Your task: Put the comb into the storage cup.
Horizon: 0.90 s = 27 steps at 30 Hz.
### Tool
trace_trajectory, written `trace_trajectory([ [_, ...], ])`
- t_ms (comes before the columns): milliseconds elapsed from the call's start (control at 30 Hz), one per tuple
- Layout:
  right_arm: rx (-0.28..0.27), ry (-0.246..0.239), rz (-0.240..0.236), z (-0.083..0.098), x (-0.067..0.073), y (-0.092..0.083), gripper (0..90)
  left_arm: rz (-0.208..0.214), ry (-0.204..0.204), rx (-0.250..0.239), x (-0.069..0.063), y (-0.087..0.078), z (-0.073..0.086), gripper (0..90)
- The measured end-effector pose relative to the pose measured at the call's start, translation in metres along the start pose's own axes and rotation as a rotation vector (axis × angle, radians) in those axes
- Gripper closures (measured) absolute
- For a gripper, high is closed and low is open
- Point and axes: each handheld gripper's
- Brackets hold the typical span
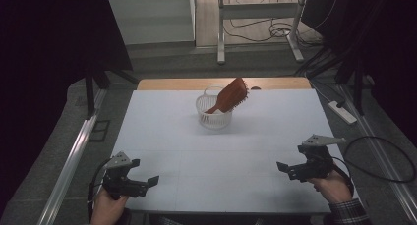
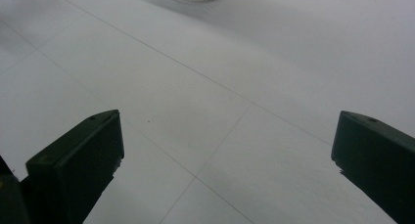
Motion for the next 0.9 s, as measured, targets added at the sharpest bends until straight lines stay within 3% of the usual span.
trace_trajectory([
  [900,-0.006,0.042,0.073,0.017,-0.015,-0.025,0.0,-0.001,0.001,0.001,0.0,0.0,0.0,0.1],
])
Point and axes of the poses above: each handheld gripper's, and its own axes: y roughly forward along the jaws, z roughly out of its underside, x roughly to its left, and after that the axes turned 13 degrees about -x, right-handed
